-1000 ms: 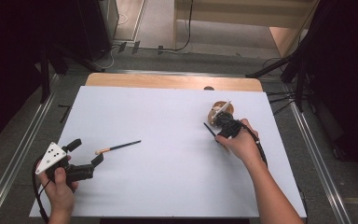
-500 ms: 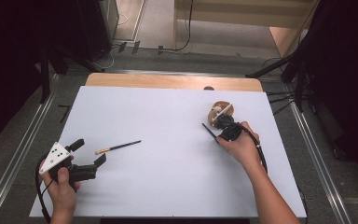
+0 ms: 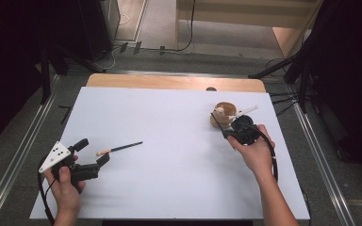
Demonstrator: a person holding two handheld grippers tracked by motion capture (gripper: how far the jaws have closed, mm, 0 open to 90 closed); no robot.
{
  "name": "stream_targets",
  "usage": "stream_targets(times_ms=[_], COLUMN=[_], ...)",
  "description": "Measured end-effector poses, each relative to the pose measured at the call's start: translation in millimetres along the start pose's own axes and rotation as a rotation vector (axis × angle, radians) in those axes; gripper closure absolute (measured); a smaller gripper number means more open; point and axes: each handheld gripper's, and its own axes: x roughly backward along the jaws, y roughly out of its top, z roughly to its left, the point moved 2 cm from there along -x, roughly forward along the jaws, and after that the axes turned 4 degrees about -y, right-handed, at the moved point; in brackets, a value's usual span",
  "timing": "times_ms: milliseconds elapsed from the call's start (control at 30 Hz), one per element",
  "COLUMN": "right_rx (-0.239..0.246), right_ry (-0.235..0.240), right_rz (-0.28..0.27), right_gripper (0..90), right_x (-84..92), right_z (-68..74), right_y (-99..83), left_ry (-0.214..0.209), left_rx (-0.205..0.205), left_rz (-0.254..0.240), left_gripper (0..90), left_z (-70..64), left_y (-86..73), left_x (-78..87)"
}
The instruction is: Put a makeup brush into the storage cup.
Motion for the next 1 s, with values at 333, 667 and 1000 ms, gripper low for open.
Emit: stream_targets(times_ms=[333,667,1000], right_rx=[-0.033,-0.013,0.064], right_ry=[0.025,0.056,0.083], right_rz=[-0.137,-0.214,-0.220], right_gripper=[84.8,84.8,84.8], right_x=[14.6,12.8,5.4], right_z=[-4.5,2.3,24.2], right_y=[-18.9,-23.2,-16.7], left_ry=[-0.054,-0.129,-0.257], left_rx=[-0.027,-0.103,-0.117], left_rz=[0.011,0.037,0.069], left_gripper=[0.0,0.0,0.0], left_z=[-12.8,-31.0,-53.5], left_y=[14.0,33.2,31.3], left_x=[-40.0,-89.7,-111.7])
